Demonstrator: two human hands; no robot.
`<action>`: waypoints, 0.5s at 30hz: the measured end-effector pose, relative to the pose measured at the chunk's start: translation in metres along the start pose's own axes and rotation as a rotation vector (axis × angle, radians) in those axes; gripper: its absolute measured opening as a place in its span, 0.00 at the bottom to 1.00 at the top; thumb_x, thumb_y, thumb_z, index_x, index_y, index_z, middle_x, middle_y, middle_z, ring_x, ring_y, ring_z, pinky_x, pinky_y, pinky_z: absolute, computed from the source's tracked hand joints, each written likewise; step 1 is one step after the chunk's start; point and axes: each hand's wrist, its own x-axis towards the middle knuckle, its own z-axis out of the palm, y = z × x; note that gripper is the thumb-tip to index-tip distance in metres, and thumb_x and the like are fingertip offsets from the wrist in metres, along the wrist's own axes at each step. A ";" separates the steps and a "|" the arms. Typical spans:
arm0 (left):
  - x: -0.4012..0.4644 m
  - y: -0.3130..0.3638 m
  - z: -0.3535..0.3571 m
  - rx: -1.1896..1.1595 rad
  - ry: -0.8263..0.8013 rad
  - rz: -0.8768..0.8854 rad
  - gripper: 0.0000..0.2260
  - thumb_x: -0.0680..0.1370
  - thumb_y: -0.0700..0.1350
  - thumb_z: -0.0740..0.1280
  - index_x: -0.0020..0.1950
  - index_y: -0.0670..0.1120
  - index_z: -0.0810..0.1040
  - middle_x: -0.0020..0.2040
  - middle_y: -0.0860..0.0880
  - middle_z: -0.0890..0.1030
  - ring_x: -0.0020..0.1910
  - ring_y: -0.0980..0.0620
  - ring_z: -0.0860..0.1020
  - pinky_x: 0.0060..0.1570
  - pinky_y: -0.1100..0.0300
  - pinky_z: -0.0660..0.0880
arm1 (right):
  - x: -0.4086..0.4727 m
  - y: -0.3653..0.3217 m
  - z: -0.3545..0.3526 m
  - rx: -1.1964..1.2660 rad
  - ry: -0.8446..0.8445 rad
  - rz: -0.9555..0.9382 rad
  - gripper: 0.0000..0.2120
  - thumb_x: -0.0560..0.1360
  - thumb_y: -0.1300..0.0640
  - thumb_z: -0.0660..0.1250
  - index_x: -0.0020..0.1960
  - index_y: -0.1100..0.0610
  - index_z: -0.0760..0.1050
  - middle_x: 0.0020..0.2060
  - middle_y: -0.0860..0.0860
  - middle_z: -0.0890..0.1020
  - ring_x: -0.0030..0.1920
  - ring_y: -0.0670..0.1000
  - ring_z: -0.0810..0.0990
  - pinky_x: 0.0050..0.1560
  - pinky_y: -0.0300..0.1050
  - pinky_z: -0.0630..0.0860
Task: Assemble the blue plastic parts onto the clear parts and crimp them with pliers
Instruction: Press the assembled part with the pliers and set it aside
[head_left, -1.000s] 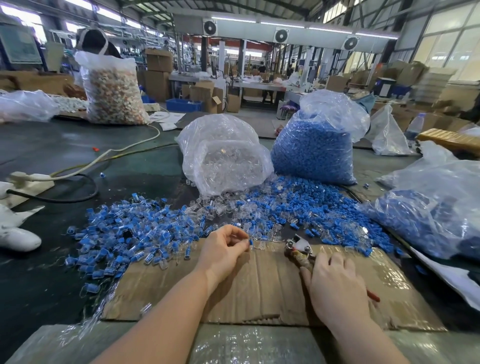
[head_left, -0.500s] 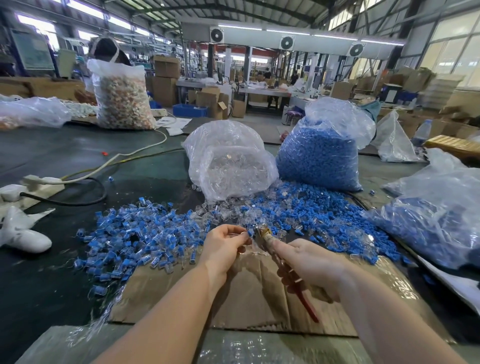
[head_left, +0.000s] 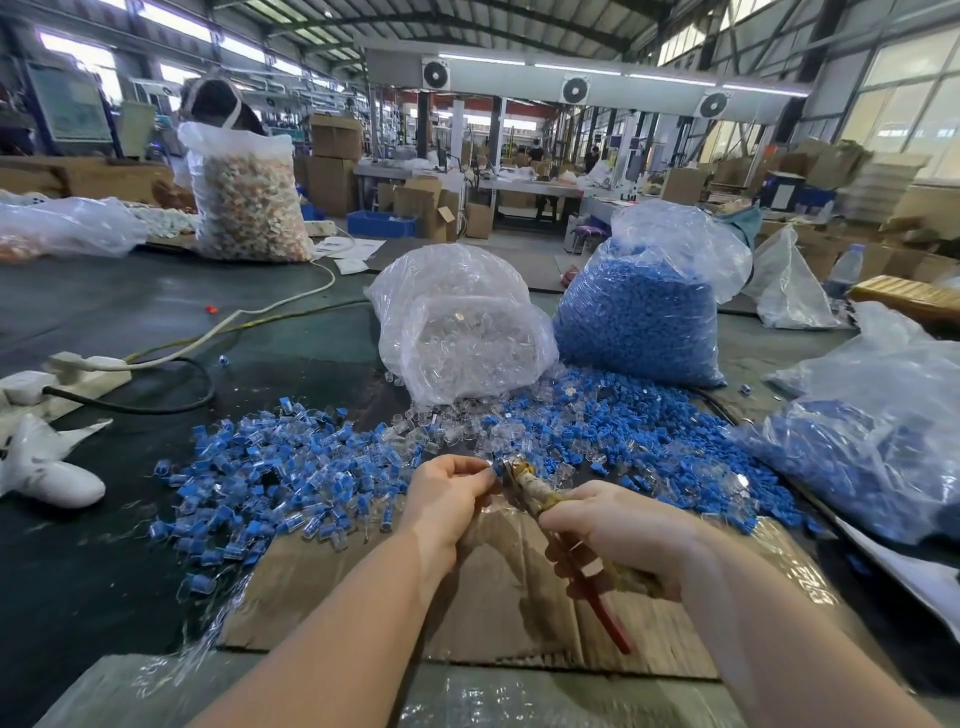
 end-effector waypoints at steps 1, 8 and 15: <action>0.000 0.001 0.000 -0.007 0.005 -0.005 0.03 0.74 0.36 0.69 0.45 0.43 0.79 0.36 0.45 0.81 0.26 0.57 0.78 0.26 0.64 0.74 | -0.001 0.000 0.000 0.001 -0.003 0.003 0.05 0.74 0.60 0.64 0.48 0.61 0.71 0.41 0.57 0.76 0.38 0.52 0.78 0.43 0.50 0.81; 0.002 0.002 0.002 -0.006 0.033 -0.009 0.03 0.75 0.35 0.68 0.45 0.42 0.79 0.37 0.44 0.80 0.28 0.54 0.77 0.24 0.64 0.72 | -0.006 -0.004 -0.001 -0.087 0.013 -0.008 0.06 0.71 0.64 0.63 0.48 0.60 0.71 0.37 0.54 0.75 0.34 0.49 0.75 0.34 0.40 0.77; -0.001 0.001 0.004 0.015 0.026 0.016 0.04 0.74 0.35 0.68 0.45 0.43 0.79 0.38 0.44 0.81 0.33 0.53 0.77 0.31 0.62 0.74 | -0.004 0.000 0.000 -0.175 0.078 -0.038 0.06 0.72 0.64 0.61 0.49 0.59 0.69 0.34 0.53 0.75 0.30 0.49 0.74 0.31 0.39 0.74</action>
